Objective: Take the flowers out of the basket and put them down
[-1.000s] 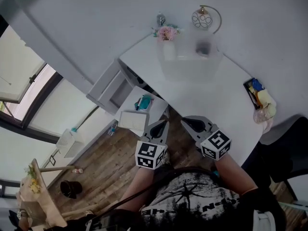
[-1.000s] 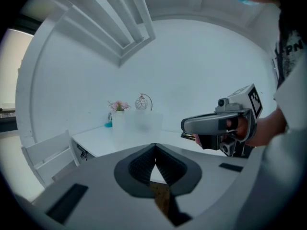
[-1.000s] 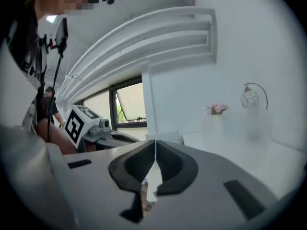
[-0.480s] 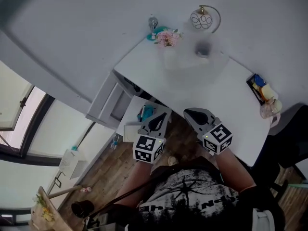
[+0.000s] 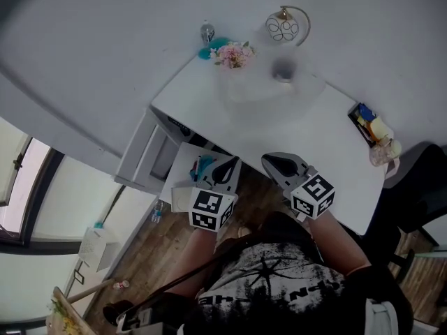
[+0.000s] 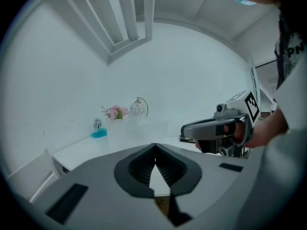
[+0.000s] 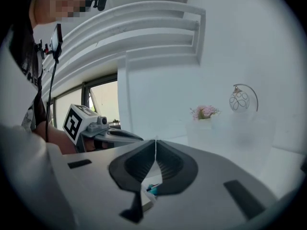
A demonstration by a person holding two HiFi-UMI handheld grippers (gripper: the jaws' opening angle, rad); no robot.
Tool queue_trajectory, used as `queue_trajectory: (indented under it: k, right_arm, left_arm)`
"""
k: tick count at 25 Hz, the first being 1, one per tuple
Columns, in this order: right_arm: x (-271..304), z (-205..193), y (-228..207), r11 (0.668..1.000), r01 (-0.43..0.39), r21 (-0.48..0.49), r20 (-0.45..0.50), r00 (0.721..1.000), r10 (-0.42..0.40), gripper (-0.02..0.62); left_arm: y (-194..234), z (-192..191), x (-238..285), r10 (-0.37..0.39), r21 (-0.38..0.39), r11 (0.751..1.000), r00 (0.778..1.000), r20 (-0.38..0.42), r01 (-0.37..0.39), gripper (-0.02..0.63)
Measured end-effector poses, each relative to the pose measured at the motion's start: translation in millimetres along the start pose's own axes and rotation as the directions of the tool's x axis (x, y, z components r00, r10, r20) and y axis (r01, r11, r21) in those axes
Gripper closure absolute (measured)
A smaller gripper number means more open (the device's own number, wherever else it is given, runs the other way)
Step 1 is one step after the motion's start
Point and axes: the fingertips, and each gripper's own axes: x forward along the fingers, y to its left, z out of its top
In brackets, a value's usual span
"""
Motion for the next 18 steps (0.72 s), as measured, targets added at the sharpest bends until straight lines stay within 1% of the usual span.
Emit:
queue_trajectory:
  k: [5, 13, 18]
  right_arm:
    - [12, 14, -15, 0.999, 0.002, -0.052, 0.004, 1.0, -0.002, 0.577]
    - [48, 27, -53, 0.998, -0.023, -0.062, 0.013, 1.0, 0.024, 0.577]
    - [75, 51, -85, 0.996, -0.044, -0.072, 0.021, 0.999, 0.046, 0.577]
  left_arm:
    - [9, 9, 12, 0.007, 0.023, 1.0, 1.0, 0.005, -0.007, 0.595]
    - [46, 33, 48, 0.033, 0.015, 0.999, 0.999, 0.023, -0.033, 0.595]
    - [73, 51, 80, 0.041, 0.002, 0.999, 0.999, 0.016, -0.041, 0.595]
